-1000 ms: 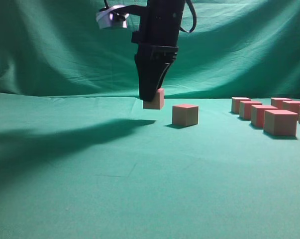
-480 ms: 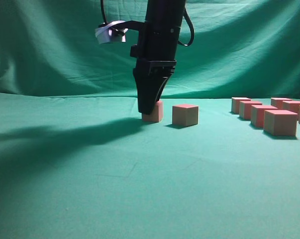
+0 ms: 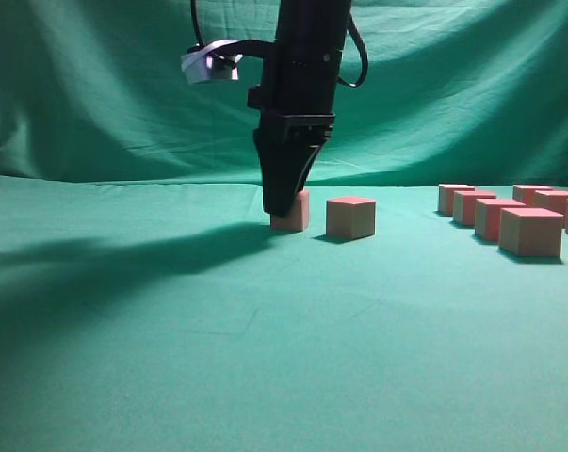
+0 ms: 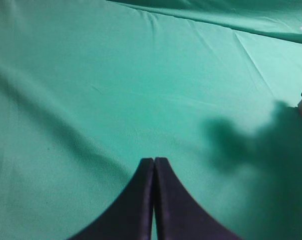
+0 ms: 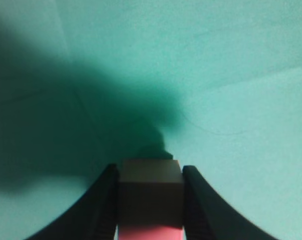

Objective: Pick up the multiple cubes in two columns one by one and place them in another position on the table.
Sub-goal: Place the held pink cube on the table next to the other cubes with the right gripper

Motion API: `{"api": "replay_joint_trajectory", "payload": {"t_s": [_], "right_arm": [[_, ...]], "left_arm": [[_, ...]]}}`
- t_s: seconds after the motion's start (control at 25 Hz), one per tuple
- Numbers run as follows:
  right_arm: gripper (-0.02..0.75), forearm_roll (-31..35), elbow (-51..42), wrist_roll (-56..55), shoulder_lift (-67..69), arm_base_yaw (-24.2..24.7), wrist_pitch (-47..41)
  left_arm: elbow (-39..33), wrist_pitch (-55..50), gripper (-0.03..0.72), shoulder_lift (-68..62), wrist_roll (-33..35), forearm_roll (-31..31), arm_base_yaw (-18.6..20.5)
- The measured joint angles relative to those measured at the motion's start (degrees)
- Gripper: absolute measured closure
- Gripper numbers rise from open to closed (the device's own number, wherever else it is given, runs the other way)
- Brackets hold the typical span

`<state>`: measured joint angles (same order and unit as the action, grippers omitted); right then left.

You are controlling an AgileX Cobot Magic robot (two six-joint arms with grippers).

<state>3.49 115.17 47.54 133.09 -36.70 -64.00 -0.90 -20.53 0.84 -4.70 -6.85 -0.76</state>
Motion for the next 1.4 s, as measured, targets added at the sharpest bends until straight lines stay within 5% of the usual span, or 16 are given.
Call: {"api": "replay_joint_trajectory", "payload": {"t_s": [0.52, 0.8, 1.0, 1.24, 1.4], "right_arm": [[0.47, -1.0, 0.13, -0.21, 0.0, 0.0, -1.35], [0.127, -1.5, 0.03, -3.58, 0.41, 0.0, -1.72], [0.051, -1.77, 0.92, -6.41, -0.69, 0.0, -1.09], [0.066, -2.52, 6.31, -15.26, -6.23, 0.0, -5.82], [0.169, -4.17, 7.47, -23.95, -12.97, 0.0, -7.03]], "left_arm": [[0.0, 0.0, 0.688, 0.0, 0.0, 0.0, 0.0], [0.0, 0.0, 0.688, 0.0, 0.0, 0.0, 0.0], [0.0, 0.0, 0.688, 0.0, 0.0, 0.0, 0.0], [0.0, 0.0, 0.688, 0.0, 0.0, 0.0, 0.0], [0.0, 0.0, 0.688, 0.0, 0.0, 0.0, 0.0]]}}
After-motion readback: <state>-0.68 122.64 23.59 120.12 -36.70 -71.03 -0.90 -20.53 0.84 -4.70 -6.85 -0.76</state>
